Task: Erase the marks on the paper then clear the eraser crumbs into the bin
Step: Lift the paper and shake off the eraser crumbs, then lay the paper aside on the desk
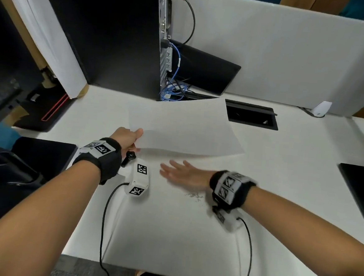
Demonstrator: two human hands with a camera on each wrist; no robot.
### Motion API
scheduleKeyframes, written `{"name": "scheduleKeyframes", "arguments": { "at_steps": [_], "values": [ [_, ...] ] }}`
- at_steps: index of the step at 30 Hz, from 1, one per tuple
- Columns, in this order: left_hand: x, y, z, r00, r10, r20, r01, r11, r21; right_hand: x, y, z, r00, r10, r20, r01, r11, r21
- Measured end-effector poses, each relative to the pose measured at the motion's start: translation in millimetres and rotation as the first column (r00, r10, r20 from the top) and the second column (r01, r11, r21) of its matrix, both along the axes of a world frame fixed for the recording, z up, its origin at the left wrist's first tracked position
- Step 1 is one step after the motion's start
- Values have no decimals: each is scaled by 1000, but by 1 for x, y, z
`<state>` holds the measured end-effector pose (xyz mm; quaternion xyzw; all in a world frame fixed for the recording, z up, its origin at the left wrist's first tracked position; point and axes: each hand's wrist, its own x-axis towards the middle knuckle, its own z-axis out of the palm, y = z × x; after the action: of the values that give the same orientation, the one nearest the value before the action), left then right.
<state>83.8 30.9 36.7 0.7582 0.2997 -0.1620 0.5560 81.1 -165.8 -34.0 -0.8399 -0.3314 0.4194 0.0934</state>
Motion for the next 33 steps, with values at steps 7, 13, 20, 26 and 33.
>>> {"name": "scheduleKeyframes", "arguments": {
  "at_steps": [7,13,20,26,33],
  "values": [
    [-4,0,-10,1000,18,25,-16,998,-57,-48,-51,16,887,-280,-367,366,911,190],
    [-13,1,-18,992,-70,-106,82,990,116,-20,-116,51,652,-738,-173,758,630,168],
    [-17,-17,-39,982,186,-15,-182,938,-294,-55,-84,16,646,-762,49,763,643,-59],
    [-12,-23,-40,976,210,63,-175,918,-355,-83,-73,24,702,-649,-293,693,717,74],
    [-25,-34,-60,975,68,214,-31,985,-171,-48,-93,27,658,-740,-139,748,663,12]
  ]
}}
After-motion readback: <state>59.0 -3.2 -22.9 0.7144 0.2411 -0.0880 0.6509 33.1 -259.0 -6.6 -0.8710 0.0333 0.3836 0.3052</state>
